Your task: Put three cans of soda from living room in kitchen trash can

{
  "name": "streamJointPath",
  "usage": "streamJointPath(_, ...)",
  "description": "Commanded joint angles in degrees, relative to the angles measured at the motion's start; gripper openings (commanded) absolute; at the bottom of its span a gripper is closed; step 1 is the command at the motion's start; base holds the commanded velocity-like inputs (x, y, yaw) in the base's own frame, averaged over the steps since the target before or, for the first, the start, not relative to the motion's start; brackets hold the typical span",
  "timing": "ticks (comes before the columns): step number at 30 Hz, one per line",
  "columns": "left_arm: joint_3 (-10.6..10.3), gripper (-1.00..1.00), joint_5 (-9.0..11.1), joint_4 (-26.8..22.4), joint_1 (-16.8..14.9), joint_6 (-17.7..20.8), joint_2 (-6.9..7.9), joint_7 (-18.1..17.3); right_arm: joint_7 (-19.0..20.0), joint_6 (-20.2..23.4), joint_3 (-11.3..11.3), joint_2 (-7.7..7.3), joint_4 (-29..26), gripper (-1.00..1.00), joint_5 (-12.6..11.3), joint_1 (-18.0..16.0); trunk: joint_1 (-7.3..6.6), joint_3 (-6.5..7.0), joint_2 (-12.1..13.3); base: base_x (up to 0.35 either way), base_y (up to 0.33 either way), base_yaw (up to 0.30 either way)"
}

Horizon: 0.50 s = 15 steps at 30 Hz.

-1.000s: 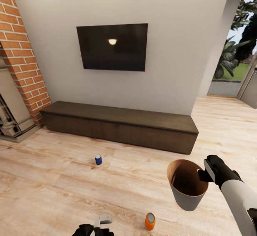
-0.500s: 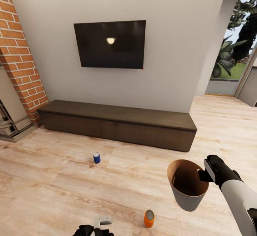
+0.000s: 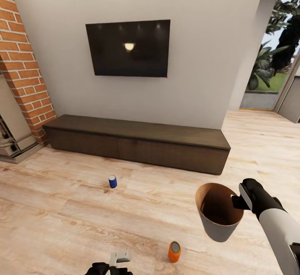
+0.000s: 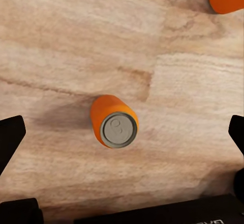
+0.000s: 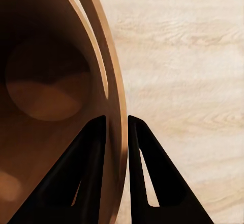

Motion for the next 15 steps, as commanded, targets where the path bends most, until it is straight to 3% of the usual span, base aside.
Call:
streamJointPath(1, 0.00, 1.00, 0.00, 0.00, 0.00, 0.00, 0.00, 0.00, 0.17, 0.03, -0.10, -0.01, -0.34, -1.00, -0.36, -0.03, 0.22, -0.18, -0.42, 0.000, 0.000, 0.000)
streamJointPath(7, -0.01, 1.00, 0.00, 0.01, 0.00, -0.02, 0.01, 0.00, 0.39, 1.91, -1.29, -0.13, -3.78, -1.00, -1.52, -0.06, 1.54, -1.25, -2.83, 0.000, 0.000, 0.000)
streamJointPath(10, -0.02, 1.00, 0.00, -0.04, 0.00, -0.01, 0.01, 0.00, 0.43, 4.92, -3.18, -0.13, -7.21, -1.00, -2.34, 0.01, 2.20, -1.79, -4.03, 0.000, 0.000, 0.000)
streamJointPath(15, -0.02, 1.00, 0.00, -0.07, 0.00, -0.03, 0.01, 0.00, 0.45, 5.28, -4.53, 0.00, -12.98, -1.00, -2.77, 0.27, 3.30, -2.69, -6.04, 0.000, 0.000, 0.000)
